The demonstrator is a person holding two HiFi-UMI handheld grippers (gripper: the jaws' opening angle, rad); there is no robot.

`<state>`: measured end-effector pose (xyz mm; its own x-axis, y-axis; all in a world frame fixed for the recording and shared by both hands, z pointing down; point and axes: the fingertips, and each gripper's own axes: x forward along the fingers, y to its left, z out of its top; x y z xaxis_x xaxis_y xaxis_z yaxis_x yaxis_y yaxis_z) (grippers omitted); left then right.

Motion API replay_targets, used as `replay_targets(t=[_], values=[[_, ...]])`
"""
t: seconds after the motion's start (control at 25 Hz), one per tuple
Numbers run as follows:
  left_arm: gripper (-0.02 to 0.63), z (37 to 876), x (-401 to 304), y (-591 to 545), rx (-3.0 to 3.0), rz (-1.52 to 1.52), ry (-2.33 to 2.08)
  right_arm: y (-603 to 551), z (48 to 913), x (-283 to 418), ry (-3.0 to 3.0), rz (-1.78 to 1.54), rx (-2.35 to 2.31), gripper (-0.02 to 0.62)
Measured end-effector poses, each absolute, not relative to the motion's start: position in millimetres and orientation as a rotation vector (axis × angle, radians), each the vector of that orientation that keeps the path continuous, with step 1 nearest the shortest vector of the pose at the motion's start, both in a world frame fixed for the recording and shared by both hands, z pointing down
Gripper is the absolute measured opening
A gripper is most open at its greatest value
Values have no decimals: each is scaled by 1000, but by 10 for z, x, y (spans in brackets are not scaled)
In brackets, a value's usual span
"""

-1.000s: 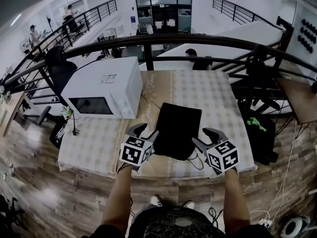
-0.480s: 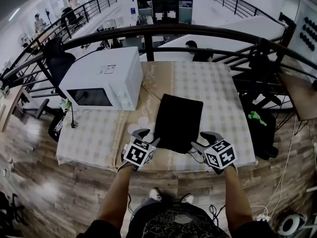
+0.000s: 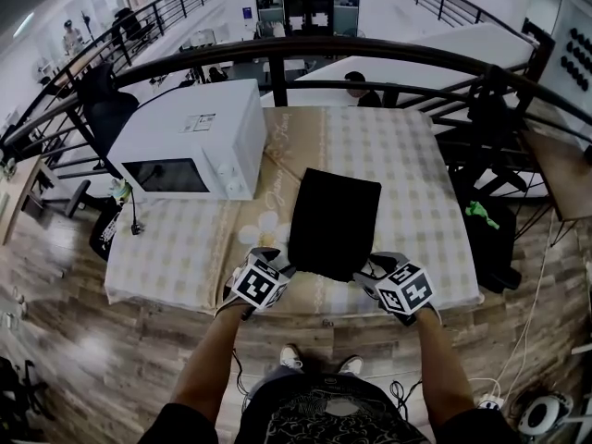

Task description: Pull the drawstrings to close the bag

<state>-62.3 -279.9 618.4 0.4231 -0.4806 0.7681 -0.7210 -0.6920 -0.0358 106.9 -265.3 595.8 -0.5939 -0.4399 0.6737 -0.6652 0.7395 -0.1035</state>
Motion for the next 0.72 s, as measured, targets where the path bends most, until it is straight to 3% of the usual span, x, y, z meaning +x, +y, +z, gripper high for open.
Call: replay_targets(t=[0.72], values=[[221, 6643, -651, -2673, 2368, 1396, -766, -2401, 6506, 995, -2159, 485, 690, 224]])
